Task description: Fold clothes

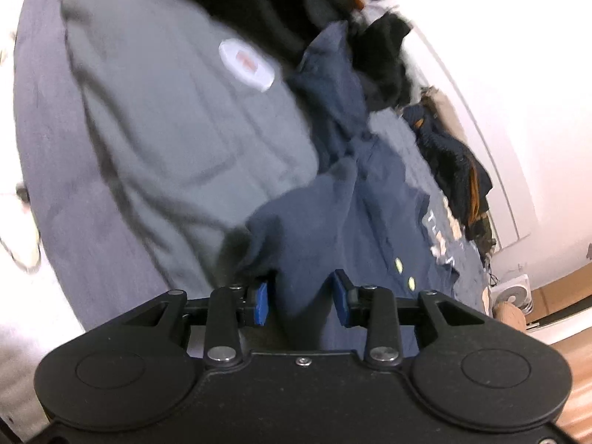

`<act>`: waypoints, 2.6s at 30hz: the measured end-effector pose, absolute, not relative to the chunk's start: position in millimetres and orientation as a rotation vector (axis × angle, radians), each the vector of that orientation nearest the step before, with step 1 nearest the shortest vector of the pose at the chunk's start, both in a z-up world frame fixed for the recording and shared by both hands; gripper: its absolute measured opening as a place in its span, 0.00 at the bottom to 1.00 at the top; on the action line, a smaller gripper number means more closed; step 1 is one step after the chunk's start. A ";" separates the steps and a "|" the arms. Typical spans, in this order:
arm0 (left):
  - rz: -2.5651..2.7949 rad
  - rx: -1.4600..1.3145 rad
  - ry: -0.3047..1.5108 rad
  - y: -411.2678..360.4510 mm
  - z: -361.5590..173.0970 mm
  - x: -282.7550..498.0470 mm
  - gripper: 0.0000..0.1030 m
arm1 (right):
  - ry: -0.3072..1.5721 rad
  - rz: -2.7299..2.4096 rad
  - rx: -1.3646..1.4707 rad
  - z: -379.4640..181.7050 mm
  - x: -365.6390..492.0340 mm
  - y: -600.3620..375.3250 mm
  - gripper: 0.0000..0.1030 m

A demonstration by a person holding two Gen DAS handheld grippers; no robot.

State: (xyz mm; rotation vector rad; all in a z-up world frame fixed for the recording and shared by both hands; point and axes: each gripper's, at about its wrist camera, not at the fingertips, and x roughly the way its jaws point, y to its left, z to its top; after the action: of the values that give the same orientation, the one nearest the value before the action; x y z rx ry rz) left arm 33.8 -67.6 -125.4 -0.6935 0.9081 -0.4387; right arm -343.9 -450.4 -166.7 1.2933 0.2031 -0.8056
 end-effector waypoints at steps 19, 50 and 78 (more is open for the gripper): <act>-0.478 -0.679 0.961 -75.7 -132.9 39.8 0.15 | 0.184 -0.775 1.300 -170.9 -337.5 -448.8 0.06; -0.369 -0.248 0.788 -34.6 -57.4 6.3 0.53 | 0.416 -0.973 0.728 -77.8 -380.7 -413.8 0.30; -0.667 0.013 0.786 -112.2 -76.2 91.0 0.28 | 0.600 -0.593 0.487 -90.3 -264.1 -495.6 0.37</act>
State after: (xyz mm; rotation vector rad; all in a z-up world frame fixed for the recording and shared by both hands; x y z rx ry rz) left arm 91.0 -112.2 -76.2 0.0133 0.7859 -0.6666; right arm -264.1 -495.6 -90.3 0.4874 0.6001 -0.5934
